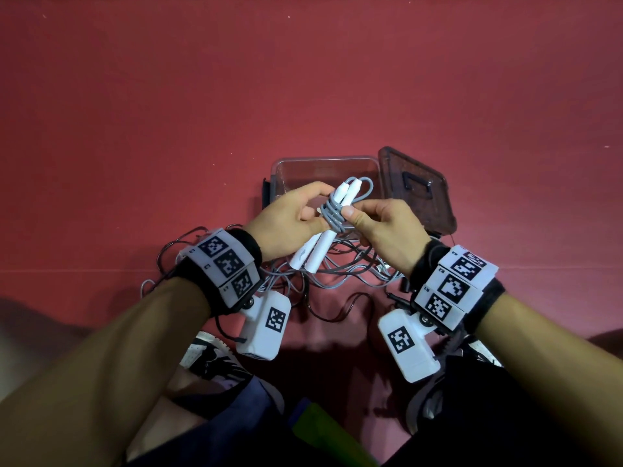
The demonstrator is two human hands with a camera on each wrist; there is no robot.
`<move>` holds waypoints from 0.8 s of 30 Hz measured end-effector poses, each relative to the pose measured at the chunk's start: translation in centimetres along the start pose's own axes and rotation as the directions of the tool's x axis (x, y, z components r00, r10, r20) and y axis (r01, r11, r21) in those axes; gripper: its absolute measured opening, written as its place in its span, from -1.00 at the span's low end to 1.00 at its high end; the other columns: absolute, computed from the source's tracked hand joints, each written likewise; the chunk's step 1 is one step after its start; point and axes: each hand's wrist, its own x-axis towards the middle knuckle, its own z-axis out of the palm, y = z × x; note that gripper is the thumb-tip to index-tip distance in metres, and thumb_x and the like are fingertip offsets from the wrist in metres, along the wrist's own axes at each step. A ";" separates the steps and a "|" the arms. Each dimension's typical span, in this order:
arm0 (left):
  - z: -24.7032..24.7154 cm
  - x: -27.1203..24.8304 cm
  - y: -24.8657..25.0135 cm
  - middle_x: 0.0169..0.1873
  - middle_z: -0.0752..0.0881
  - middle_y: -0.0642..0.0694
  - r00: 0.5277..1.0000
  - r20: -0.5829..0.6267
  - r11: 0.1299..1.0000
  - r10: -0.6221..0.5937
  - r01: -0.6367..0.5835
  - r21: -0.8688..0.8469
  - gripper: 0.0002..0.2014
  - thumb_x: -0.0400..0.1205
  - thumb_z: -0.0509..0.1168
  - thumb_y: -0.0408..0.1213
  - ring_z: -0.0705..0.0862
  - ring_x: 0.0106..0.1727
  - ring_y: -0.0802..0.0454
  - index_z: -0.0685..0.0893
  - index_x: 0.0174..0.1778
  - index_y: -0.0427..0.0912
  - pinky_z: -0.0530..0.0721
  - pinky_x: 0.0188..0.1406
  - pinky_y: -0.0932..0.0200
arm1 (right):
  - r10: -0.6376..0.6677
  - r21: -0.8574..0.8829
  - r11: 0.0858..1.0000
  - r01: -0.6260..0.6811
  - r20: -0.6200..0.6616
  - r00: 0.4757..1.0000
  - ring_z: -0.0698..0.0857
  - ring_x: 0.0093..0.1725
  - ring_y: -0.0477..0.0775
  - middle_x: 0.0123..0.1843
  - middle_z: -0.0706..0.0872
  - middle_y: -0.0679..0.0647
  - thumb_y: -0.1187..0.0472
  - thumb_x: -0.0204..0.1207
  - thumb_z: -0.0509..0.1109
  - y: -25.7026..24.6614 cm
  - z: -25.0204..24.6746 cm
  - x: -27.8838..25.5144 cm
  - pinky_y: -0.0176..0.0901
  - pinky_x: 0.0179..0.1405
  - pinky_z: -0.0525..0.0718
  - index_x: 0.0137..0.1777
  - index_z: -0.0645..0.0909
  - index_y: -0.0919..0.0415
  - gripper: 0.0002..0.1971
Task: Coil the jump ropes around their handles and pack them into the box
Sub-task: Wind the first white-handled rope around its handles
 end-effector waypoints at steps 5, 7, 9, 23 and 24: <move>0.3 0.1 -0.1 0.04 0.86 -0.17 0.999 -0.050 1.000 -0.020 0.019 -0.019 -0.45 0.50 0.42 0.08 0.83 0.14 -0.16 0.59 0.36 -0.07 0.68 0.33 -0.35 | -0.010 -0.040 0.999 0.010 -0.001 1.000 0.53 -0.47 -0.27 -0.40 0.67 -0.15 0.01 0.70 0.34 -0.3 -0.4 0.2 -0.26 -0.29 0.47 0.04 0.82 0.16 -0.71; 0.3 0.4 -0.2 0.03 0.87 -0.07 0.997 -0.064 0.999 -0.046 0.045 -0.013 -0.56 0.56 0.43 -0.01 0.84 0.14 -0.05 0.59 0.31 -0.10 0.67 0.37 -0.28 | -0.027 -0.029 0.999 0.026 -0.022 0.999 0.64 -0.35 -0.25 -0.28 0.78 -0.11 0.03 0.70 0.35 -0.4 -0.3 0.2 -0.19 -0.20 0.58 0.05 0.83 0.14 -0.74; 0.3 0.6 -0.3 0.02 0.88 -0.03 0.993 -0.078 0.996 -0.086 0.083 -0.034 -0.69 0.66 0.44 -0.16 0.84 0.12 0.02 0.57 0.25 -0.14 0.67 0.39 -0.19 | -0.033 -0.032 0.999 0.032 -0.029 0.999 0.76 -0.17 -0.06 -0.16 0.85 -0.01 0.03 0.69 0.36 -0.2 -0.2 0.2 -0.04 -0.04 0.68 0.07 0.83 0.14 -0.75; 0.0 0.6 -0.2 -0.02 0.87 -0.07 0.985 -0.122 0.991 -0.126 0.120 -0.052 -0.47 0.47 0.56 0.02 0.86 0.04 -0.01 0.54 0.20 -0.17 0.75 0.23 -0.10 | -0.022 -0.004 1.000 0.023 0.092 0.996 0.76 -0.21 -0.19 -0.17 0.86 -0.09 0.01 0.61 0.47 0.0 -0.2 0.5 -0.13 -0.04 0.68 0.11 0.81 0.09 -0.78; -0.2 0.6 -0.3 -0.03 0.88 -0.07 0.984 -0.124 0.991 -0.132 0.130 -0.025 -0.38 0.37 0.54 0.15 0.86 0.04 -0.01 0.56 0.19 -0.17 0.75 0.20 -0.09 | -0.031 0.002 1.000 0.030 0.081 0.996 0.74 -0.25 -0.22 -0.23 0.84 -0.14 0.03 0.62 0.47 -0.1 -0.2 0.4 -0.18 -0.10 0.66 0.10 0.81 0.11 -0.80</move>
